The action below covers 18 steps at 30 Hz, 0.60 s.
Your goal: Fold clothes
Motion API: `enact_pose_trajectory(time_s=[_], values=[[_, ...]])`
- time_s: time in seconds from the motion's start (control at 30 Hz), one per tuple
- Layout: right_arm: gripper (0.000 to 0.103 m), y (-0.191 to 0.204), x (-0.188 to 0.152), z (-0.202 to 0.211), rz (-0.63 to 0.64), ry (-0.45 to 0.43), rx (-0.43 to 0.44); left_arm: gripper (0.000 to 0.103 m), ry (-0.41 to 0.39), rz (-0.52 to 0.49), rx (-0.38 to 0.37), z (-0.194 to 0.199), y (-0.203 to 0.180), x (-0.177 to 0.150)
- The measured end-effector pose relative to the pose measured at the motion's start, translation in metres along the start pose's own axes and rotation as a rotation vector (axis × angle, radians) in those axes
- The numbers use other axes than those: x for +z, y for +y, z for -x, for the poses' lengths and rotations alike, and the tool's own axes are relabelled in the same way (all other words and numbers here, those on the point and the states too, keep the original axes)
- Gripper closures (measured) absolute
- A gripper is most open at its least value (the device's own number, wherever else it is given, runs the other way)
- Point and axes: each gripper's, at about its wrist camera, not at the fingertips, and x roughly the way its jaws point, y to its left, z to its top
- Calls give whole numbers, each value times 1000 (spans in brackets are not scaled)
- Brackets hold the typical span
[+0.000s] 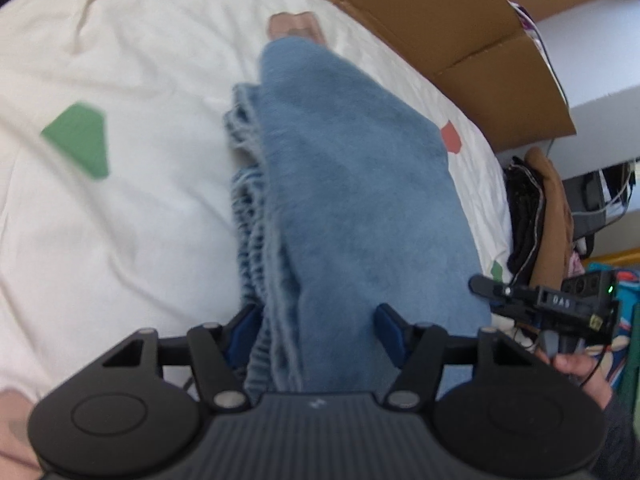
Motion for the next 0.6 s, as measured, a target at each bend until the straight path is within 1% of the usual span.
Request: enact_pose_trajectory(time_s=[0.1, 0.17, 0.23, 0.3, 0.4, 0.43, 0.53, 0.6], values=[[63, 0, -13, 2, 0, 29, -15, 37, -1, 21, -11, 6, 5, -4], [59, 0, -21, 5, -4, 26, -28, 37, -1, 43, -26, 11, 10, -10], [58, 0, -27, 8, -9, 29, -43, 37, -4, 61, -37, 16, 16, -20], [52, 0, -31, 11, -16, 37, -60, 37, 2, 67, -47, 21, 19, -29], [52, -1, -37, 12, -24, 59, -65, 36, 1, 81, -58, 26, 23, -36], [52, -2, -40, 12, -28, 61, -62, 35, 9, 98, -62, 25, 26, -38], [52, -1, -44, 13, -27, 55, -64, 35, 29, 96, -66, 27, 29, -44], [52, -2, -47, 13, -34, 55, -63, 35, 43, 127, -86, 30, 34, -51]])
